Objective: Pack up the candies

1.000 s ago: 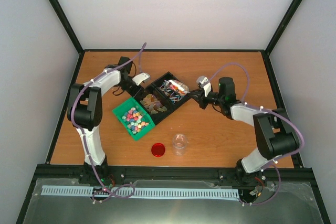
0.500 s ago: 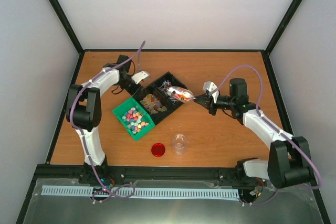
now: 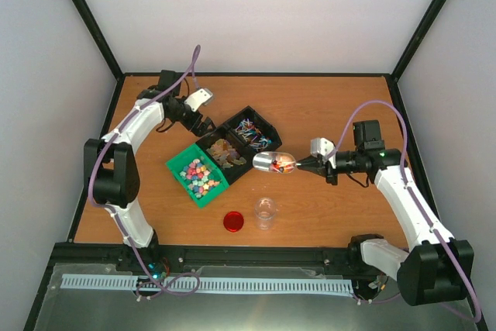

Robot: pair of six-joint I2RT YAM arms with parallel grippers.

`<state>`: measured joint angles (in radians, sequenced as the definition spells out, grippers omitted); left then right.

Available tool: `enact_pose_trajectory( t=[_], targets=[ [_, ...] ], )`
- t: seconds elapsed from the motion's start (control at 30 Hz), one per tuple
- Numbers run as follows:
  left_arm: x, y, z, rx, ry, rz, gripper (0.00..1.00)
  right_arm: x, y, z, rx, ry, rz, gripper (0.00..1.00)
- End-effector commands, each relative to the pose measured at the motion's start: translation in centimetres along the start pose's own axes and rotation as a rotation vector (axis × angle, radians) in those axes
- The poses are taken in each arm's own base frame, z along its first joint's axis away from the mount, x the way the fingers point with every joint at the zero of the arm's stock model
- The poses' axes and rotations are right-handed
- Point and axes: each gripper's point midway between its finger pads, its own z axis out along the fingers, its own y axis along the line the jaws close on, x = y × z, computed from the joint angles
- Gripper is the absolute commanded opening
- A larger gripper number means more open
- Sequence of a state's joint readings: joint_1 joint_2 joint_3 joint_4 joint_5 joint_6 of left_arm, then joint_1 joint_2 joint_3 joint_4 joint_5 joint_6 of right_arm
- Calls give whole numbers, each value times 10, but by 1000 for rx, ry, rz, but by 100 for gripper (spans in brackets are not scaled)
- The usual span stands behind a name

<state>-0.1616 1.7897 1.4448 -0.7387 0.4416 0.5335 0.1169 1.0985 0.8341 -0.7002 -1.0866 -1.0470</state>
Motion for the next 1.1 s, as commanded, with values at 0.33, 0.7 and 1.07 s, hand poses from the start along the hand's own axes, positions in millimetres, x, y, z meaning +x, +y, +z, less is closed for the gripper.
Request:
enact_pose_trajectory(
  t=[0.33,0.7,1.07],
  targets=[
    [-22,-1,-19,-26,-95,12,100,-7,62,-24,-139,62,-105,3],
    [-25,-2,-14,-4,-116,3,100,4,76,-31,-178,159,-108,3],
    [-41,7,-17,-26,-146,25,100,10,73,-37,-187,244,-81,3]
  ],
)
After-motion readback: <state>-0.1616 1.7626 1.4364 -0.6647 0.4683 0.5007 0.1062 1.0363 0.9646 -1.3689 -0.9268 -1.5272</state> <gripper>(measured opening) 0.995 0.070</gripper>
